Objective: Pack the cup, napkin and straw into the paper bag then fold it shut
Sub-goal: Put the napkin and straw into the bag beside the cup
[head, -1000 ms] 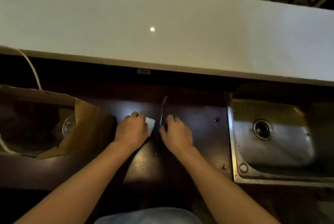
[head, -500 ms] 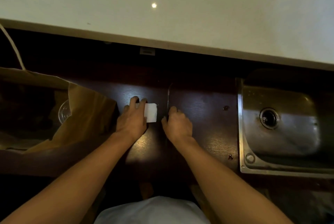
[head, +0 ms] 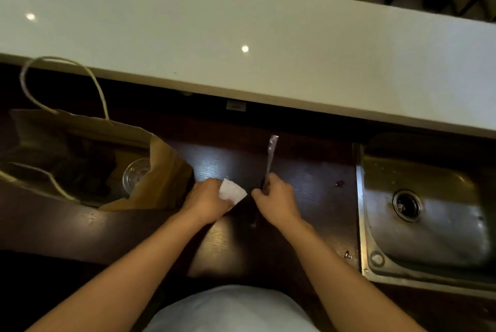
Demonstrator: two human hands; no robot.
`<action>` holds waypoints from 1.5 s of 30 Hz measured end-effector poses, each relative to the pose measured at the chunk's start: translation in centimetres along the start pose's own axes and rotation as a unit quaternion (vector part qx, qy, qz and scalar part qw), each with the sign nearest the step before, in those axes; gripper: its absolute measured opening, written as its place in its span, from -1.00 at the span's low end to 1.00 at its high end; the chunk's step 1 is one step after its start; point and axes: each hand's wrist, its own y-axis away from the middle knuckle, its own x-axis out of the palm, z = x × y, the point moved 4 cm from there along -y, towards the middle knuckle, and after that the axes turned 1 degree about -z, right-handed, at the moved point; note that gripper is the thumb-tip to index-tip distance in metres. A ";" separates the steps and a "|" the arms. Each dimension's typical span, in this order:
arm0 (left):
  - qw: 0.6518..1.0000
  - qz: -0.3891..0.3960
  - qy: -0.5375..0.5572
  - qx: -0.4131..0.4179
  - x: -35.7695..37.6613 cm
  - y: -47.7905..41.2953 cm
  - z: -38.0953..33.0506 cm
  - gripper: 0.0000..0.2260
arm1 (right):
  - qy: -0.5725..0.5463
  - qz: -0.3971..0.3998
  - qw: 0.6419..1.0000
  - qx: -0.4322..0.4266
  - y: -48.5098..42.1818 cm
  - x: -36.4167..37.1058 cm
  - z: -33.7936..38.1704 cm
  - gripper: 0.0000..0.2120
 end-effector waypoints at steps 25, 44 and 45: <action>0.987 -0.032 0.012 0.157 -29.0 6.0 10.9 -0.69 | -0.184 0.012 0.946 -0.268 8.9 0.8 30.0 -0.93; 0.935 0.149 -0.311 0.088 -21.6 0.6 10.5 -0.71 | 0.121 0.076 0.987 -0.075 8.1 6.7 26.3 -0.78; 0.935 0.153 -0.309 0.084 -21.4 0.1 10.7 -0.70 | 0.116 0.078 0.987 -0.073 8.1 6.8 26.3 -0.78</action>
